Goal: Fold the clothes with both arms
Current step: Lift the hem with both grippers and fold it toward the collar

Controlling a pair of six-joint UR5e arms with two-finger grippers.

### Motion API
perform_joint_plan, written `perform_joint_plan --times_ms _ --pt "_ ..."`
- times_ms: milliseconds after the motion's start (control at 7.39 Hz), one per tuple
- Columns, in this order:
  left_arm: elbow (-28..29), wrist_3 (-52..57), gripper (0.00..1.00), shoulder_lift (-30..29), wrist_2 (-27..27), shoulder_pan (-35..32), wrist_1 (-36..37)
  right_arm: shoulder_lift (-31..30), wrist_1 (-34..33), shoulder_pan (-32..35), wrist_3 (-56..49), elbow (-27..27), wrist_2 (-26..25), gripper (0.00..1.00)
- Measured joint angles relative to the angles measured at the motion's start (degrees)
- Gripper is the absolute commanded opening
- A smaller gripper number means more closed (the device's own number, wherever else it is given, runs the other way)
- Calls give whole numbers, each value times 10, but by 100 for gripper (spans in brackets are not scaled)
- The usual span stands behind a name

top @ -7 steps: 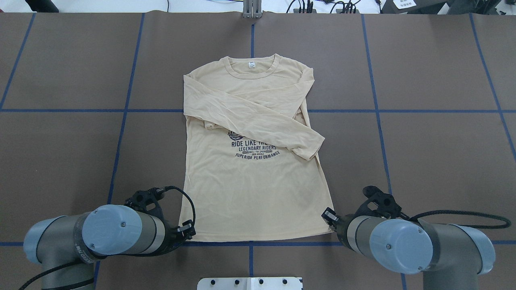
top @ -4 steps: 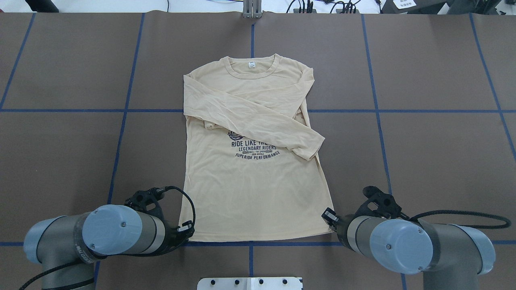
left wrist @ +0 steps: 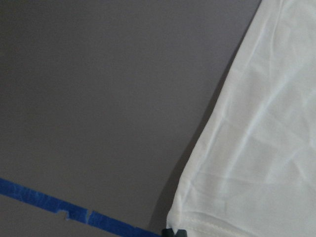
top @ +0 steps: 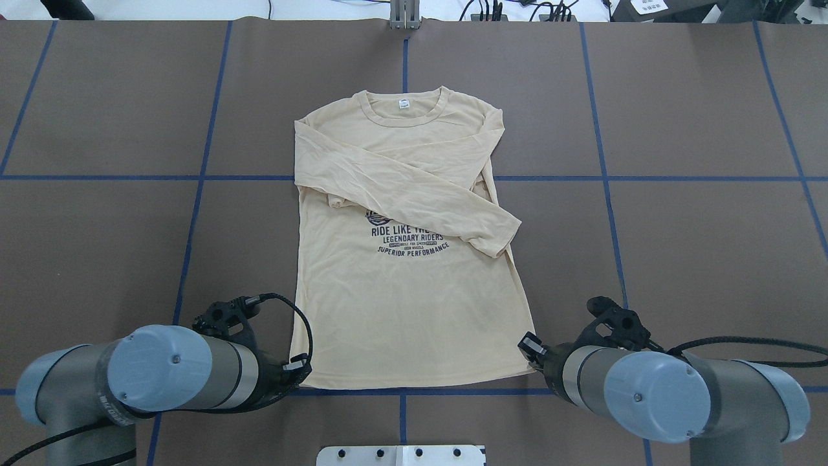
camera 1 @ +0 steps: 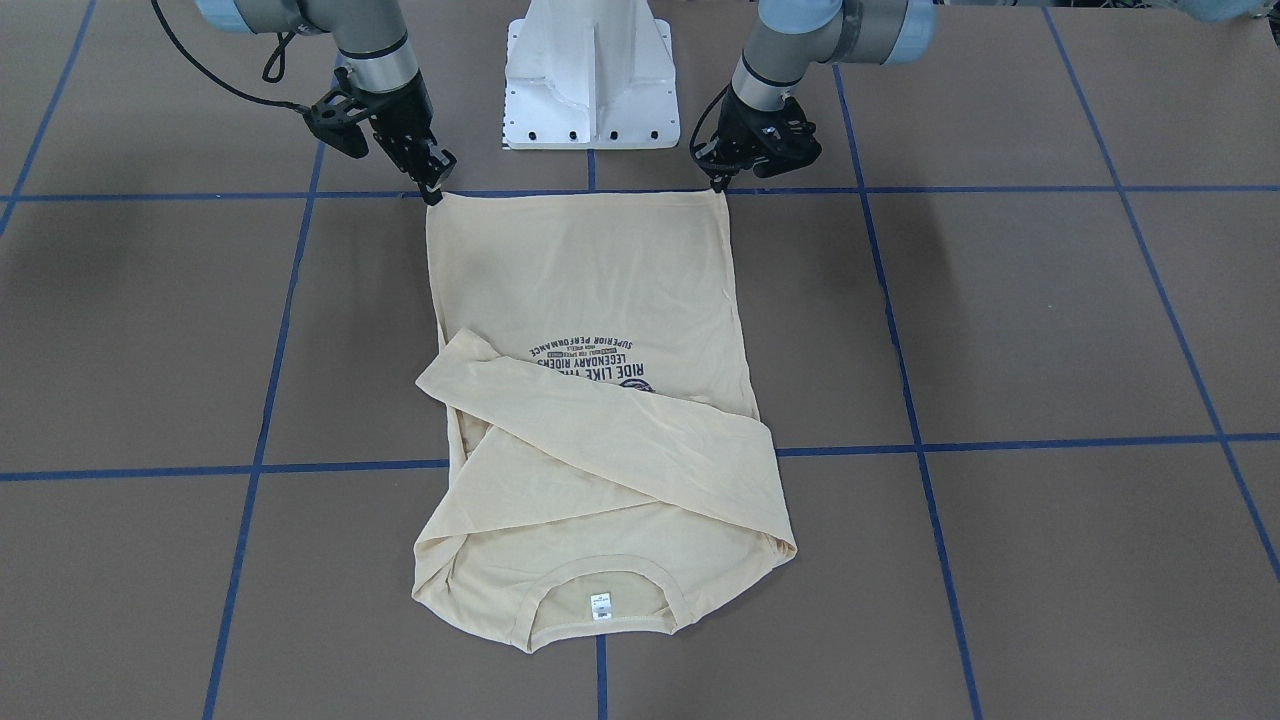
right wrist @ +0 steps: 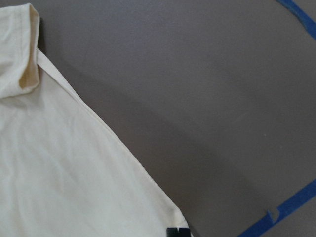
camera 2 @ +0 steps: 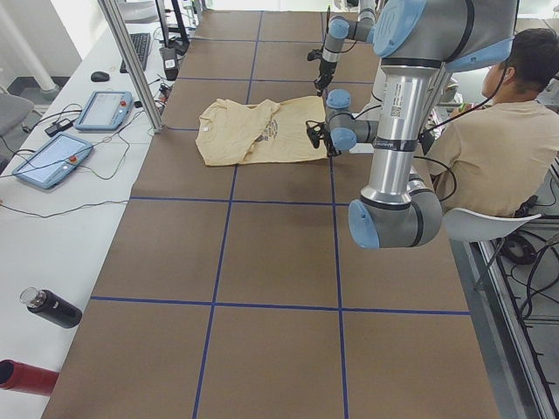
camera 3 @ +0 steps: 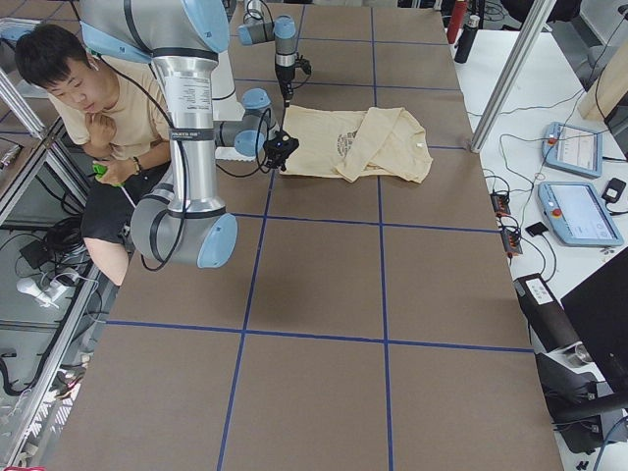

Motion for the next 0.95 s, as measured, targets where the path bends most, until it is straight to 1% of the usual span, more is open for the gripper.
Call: perform_joint_plan --times_ms 135,271,406,541,677,812,948 --pt "-40 0 0 10 -1 -2 11 -16 -7 1 0 34 0 0" --pt "-87 0 0 28 -3 -4 20 -32 -41 2 0 85 4 0" --pt "-133 0 0 50 -8 -5 25 -38 -97 1 1 137 11 0" --pt "-163 0 0 63 -13 -8 27 -37 -140 6 0 173 19 0" --pt "-174 4 0 66 -15 -16 28 -27 -160 26 -5 183 35 0" --pt "-162 27 0 55 -16 -40 29 6 -169 62 -27 161 61 0" --pt "-126 69 0 25 -18 -82 28 58 -172 108 -67 109 88 0"
